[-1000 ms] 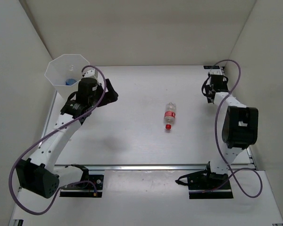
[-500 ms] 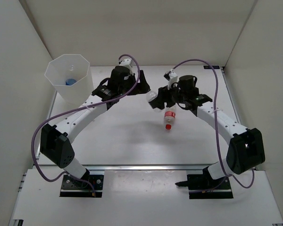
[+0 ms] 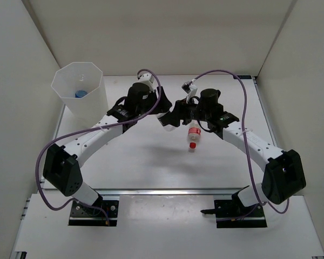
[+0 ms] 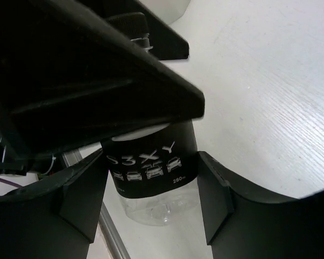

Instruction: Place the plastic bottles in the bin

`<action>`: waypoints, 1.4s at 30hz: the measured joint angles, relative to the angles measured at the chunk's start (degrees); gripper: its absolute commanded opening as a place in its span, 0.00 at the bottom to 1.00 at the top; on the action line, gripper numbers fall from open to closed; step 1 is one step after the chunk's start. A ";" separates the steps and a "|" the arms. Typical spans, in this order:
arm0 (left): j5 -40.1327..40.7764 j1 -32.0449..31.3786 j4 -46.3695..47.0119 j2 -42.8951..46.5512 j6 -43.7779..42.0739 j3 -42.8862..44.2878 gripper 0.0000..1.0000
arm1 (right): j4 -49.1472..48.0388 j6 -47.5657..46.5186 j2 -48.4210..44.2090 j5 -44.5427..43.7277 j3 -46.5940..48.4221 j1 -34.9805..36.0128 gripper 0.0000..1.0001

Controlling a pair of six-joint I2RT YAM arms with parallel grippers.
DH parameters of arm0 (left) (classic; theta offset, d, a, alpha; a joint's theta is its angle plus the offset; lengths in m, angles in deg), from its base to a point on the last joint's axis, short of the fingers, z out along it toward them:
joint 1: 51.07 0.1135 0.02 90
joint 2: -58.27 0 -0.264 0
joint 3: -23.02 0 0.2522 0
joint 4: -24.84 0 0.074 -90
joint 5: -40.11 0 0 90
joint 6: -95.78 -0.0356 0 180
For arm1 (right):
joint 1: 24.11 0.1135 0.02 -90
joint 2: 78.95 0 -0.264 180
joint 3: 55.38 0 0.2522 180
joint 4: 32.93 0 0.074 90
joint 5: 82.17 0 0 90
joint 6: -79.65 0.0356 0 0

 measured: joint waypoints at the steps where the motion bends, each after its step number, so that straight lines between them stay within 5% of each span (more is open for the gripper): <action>1: -0.22 0.02 0.35 0.39 0.48 -0.46 0.49 | -0.22 0.28 0.04 -0.33 -0.02 0.39 0.00; 2: -0.50 0.02 1.20 0.83 0.98 -0.83 0.35 | -0.37 0.61 0.04 -0.68 -0.04 0.85 0.01; 4: -1.27 0.09 2.47 1.49 0.83 -0.94 0.21 | -0.85 0.96 0.09 -1.75 -0.31 1.92 0.00; 6: -1.42 0.33 2.71 2.10 0.42 -1.40 0.10 | -1.27 0.98 0.07 -2.75 -0.31 2.73 0.10; 8: -1.46 0.70 2.80 2.25 0.59 -1.55 0.00 | -1.44 0.94 0.07 -3.76 -0.31 3.10 0.41; 13: -1.53 2.43 1.40 3.21 0.35 -1.55 0.00 | -2.47 1.49 -0.09 -4.63 -0.31 3.39 0.99; 21: 12.13 12.94 -10.34 3.85 -7.58 13.11 0.00 | -3.45 1.18 -6.73 -3.41 -0.35 1.01 1.00; 26: 27.15 22.12 -7.91 5.03 -13.29 20.28 0.00 | -3.04 1.14 -12.35 -2.95 -2.80 -4.31 1.00; 31: 45.13 22.80 0.74 4.13 -23.04 20.63 0.00 | -0.33 1.05 -14.60 -3.32 -5.79 -9.49 0.99; 37: 52.46 27.89 3.13 -1.92 -25.07 18.93 0.02 | 3.41 0.81 -16.15 -3.02 -7.98 -12.81 0.99; 40: 50.23 31.21 1.07 -4.15 -22.40 16.92 0.10 | 4.72 0.61 -16.83 -3.13 -8.26 -14.08 1.00; 41: 49.46 32.02 0.37 -4.79 -21.66 16.63 0.25 | 5.05 0.59 -17.14 -3.19 -8.35 -14.36 0.99; 42: 48.15 32.74 -0.31 -5.42 -20.85 16.50 0.62 | 5.18 0.63 -17.51 -3.28 -8.59 -14.45 0.99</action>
